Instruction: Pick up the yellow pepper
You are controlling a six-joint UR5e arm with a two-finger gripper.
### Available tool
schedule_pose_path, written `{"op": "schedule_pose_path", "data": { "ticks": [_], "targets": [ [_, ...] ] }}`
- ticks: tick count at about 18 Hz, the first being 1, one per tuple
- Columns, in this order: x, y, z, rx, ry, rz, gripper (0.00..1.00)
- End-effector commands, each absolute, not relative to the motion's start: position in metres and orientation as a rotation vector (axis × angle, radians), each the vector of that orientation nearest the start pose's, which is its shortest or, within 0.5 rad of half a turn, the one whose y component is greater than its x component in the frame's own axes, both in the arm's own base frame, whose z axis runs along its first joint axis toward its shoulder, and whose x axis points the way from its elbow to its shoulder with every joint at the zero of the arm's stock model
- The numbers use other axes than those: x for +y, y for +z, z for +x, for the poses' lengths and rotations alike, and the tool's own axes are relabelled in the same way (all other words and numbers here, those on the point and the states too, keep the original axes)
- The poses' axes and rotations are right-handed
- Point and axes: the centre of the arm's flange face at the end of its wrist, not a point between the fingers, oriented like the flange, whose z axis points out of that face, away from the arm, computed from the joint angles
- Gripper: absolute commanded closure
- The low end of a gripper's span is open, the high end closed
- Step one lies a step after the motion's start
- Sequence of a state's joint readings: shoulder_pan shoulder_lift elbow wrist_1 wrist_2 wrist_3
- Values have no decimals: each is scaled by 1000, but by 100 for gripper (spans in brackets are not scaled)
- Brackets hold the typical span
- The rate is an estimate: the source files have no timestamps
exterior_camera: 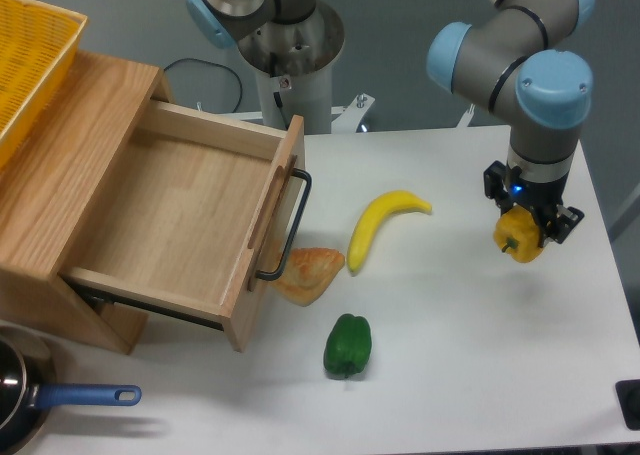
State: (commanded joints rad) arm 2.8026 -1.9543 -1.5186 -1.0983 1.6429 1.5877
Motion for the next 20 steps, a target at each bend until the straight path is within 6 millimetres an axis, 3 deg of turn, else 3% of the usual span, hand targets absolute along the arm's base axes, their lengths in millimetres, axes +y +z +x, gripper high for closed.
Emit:
{"op": "schedule_pose_path", "data": {
  "ticks": [20],
  "targets": [
    [330, 337, -566, 541, 208, -3116, 70]
  ]
}}
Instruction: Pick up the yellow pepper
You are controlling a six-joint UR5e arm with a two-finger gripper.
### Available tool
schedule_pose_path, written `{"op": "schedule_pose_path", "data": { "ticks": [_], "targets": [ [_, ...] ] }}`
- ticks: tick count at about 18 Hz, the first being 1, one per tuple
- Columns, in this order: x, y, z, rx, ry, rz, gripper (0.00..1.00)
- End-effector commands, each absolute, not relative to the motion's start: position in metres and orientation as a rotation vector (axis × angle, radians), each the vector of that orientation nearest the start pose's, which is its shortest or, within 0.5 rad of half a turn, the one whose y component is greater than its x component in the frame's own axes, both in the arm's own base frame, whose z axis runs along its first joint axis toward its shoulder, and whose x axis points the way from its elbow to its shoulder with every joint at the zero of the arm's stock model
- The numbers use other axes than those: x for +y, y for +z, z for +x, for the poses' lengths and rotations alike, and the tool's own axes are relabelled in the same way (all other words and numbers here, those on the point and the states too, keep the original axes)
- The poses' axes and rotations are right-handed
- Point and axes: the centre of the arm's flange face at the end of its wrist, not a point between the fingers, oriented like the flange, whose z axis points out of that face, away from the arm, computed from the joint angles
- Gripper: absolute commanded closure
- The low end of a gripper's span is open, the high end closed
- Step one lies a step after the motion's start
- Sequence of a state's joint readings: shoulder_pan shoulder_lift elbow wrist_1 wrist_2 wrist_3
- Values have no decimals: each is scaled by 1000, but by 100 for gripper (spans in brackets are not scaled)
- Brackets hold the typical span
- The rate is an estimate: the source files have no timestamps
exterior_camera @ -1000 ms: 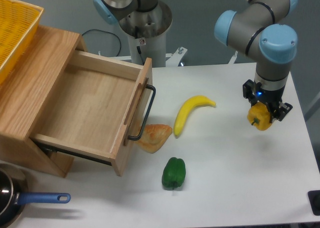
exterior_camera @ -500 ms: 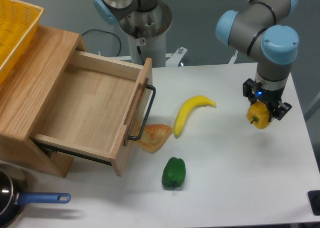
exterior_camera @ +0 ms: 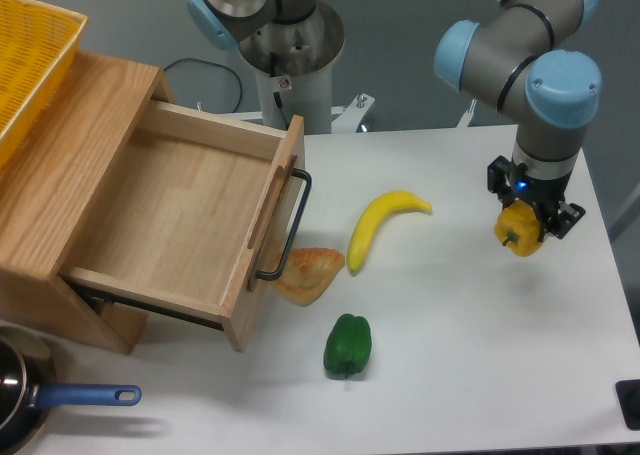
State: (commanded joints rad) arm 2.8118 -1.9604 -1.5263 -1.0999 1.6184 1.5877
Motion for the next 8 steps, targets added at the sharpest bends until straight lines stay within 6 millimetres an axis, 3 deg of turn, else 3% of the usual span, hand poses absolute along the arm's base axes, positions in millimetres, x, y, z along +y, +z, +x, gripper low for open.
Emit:
{"op": "schedule_pose_path", "data": {
  "ticks": [8],
  "targets": [
    [329, 333, -566, 524, 182, -3082, 70]
  ]
}}
